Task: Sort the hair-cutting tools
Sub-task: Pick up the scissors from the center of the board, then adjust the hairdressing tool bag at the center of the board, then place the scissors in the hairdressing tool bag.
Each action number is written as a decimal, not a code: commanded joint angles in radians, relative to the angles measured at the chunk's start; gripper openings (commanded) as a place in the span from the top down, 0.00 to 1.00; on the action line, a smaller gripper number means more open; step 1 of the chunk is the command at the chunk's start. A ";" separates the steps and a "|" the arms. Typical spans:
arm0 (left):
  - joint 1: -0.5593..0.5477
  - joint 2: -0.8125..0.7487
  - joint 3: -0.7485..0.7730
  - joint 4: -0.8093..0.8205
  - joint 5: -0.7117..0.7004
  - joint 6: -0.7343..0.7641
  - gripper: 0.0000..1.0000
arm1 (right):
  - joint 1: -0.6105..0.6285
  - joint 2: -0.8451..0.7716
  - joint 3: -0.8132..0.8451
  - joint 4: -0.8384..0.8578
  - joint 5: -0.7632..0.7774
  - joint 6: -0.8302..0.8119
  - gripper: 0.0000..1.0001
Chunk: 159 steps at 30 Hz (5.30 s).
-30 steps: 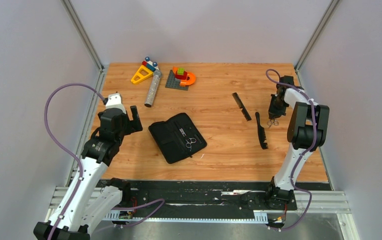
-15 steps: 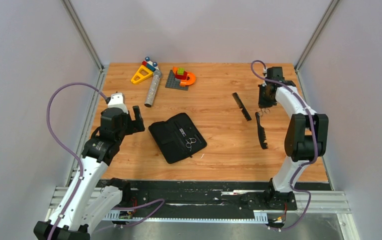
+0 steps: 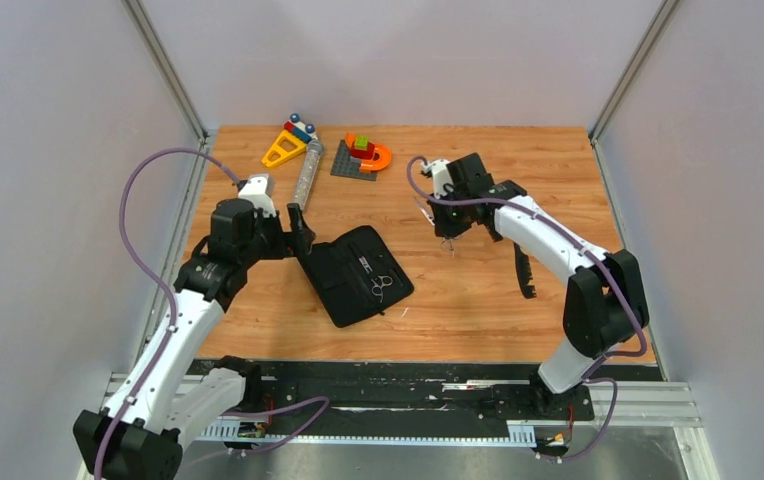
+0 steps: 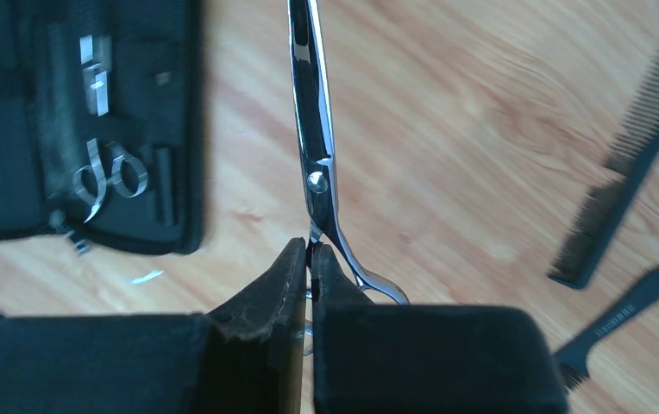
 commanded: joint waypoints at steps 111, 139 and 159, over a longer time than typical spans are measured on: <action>-0.013 0.501 0.111 0.060 -0.038 -0.063 0.13 | 0.246 -0.254 -0.320 0.215 -0.007 -0.069 1.00; -0.039 0.661 -0.052 0.148 0.078 -0.004 0.71 | 0.357 -0.123 -0.163 -0.010 0.073 -0.262 1.00; -0.170 0.604 -0.001 0.105 0.009 -0.013 0.42 | 0.394 -0.002 -0.081 -0.093 0.115 -0.272 1.00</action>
